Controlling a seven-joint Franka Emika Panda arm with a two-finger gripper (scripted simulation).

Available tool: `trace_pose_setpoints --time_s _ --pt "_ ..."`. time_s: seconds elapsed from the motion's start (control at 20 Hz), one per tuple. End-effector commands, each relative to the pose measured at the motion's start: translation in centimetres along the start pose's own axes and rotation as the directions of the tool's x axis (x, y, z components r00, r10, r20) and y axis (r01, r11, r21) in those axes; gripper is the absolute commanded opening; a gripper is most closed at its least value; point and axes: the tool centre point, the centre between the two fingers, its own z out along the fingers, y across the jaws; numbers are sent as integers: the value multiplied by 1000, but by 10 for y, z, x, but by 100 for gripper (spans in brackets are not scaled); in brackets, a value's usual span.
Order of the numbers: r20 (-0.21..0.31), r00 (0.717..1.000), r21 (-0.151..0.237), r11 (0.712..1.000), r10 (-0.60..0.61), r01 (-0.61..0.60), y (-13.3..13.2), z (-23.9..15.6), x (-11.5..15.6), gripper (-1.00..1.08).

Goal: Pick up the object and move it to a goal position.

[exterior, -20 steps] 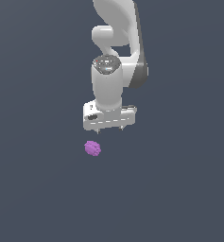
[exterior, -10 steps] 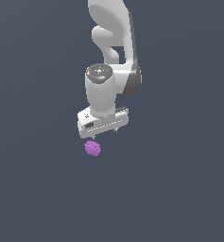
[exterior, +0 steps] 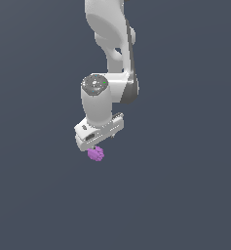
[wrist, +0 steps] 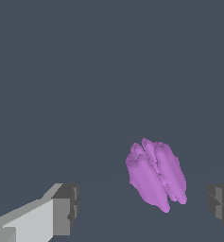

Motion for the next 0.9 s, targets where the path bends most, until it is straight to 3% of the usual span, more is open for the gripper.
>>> trace_pose_setpoints --time_s 0.0,0.85 --pt "1 998 0 998 -62 62 5 5 -3 100" --pt "4 920 6 920 -392 392 34 36 -18 100"
